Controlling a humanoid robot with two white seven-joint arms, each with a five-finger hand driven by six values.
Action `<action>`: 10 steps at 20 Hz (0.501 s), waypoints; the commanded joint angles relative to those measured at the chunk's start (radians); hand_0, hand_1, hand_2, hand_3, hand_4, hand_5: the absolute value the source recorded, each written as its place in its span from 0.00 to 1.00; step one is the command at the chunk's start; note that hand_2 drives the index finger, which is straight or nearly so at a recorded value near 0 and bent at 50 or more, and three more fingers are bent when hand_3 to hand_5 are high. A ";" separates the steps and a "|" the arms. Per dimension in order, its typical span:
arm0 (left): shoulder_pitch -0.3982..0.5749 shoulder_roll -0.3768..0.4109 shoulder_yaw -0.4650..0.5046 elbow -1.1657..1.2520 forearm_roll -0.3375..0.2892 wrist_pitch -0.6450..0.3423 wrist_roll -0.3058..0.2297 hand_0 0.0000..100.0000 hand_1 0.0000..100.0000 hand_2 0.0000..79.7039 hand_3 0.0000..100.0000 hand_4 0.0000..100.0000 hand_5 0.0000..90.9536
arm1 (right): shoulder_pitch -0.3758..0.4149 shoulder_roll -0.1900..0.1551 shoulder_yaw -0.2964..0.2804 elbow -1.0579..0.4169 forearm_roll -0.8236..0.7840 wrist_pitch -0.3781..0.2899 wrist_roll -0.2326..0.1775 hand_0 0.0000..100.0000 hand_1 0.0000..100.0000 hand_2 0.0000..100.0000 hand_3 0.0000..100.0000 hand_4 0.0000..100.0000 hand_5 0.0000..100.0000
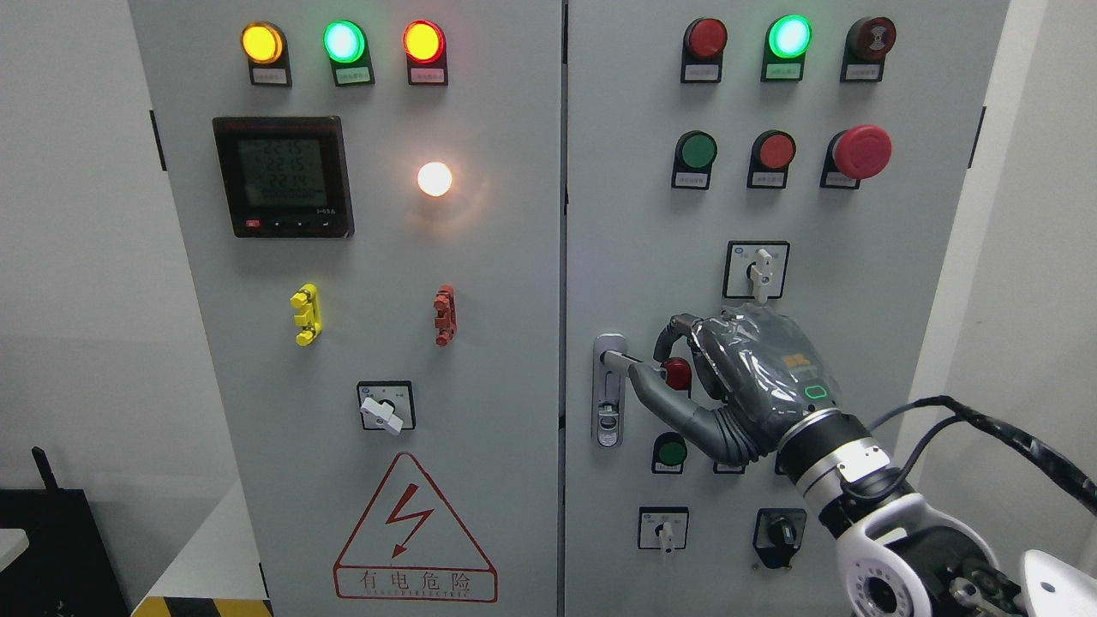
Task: Release door handle
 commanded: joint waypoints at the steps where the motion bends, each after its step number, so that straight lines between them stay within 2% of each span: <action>1: 0.032 0.000 0.000 -0.031 0.000 0.000 0.001 0.12 0.39 0.00 0.00 0.00 0.00 | 0.002 0.001 0.001 0.006 -0.001 0.001 0.000 0.38 0.00 0.46 1.00 1.00 1.00; 10: 0.032 0.000 0.000 -0.031 0.000 0.000 0.001 0.12 0.39 0.00 0.00 0.00 0.00 | 0.005 0.002 0.001 0.007 -0.002 0.001 0.000 0.39 0.00 0.46 1.00 1.00 1.00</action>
